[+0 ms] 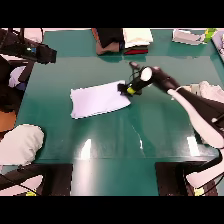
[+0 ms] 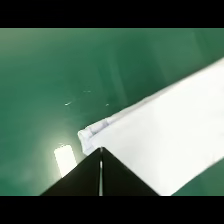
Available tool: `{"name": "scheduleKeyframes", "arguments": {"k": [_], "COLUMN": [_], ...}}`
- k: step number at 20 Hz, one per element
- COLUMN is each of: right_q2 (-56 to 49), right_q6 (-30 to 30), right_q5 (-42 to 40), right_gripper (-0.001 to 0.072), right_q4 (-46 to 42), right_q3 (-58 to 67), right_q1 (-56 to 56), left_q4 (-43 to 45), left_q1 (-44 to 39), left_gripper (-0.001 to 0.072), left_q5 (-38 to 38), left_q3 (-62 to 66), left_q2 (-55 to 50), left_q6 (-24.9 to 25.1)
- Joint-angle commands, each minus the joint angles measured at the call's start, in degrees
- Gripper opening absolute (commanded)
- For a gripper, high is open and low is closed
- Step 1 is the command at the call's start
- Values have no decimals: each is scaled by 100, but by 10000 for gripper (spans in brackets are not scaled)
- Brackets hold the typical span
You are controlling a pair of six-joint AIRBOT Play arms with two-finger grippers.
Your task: Fold the shirts.
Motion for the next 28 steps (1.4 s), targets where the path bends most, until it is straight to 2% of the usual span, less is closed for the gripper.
{"name": "scheduleKeyframes", "arguments": {"k": [1, 6, 10, 13, 18, 21, 25, 28], "right_q2": [763, 1869, 2218, 2164, 2258, 2251, 2251, 2258], "right_q6": [-291, -363, -579, -809, -846, -881, -1102, -1292], "right_q5": [63, 892, 898, 879, 415, 483, 1045, 1775], "right_gripper": [19, 19, 19, 19, 19, 19, 19, 19], "right_q4": [-24, -1108, -1058, -581, -402, -389, -409, -450], "right_q3": [2, 2, 2, 2, 48, 745, 1969, 2457], "right_q1": [-846, -2966, -4669, -5530, -5875, -5875, -5956, -6157], "left_q4": [9, 4, -92, -151, -149, -151, -151, -151], "left_q1": [-422, -1019, -1169, -1172, -1169, -1172, -1172, -1169], "left_gripper": [25, 26, 26, 26, 26, 26, 26, 26], "left_q5": [-11, 181, 236, 234, 227, 186, 170, 151], "left_q3": [-2, -2, -2, -2, -2, -2, -2, -2], "left_q2": [2, 2, 2, 2, 2, 2, 2, 2], "left_q6": [44, 39, 28, -2, -120, -120, -116, -114]}}
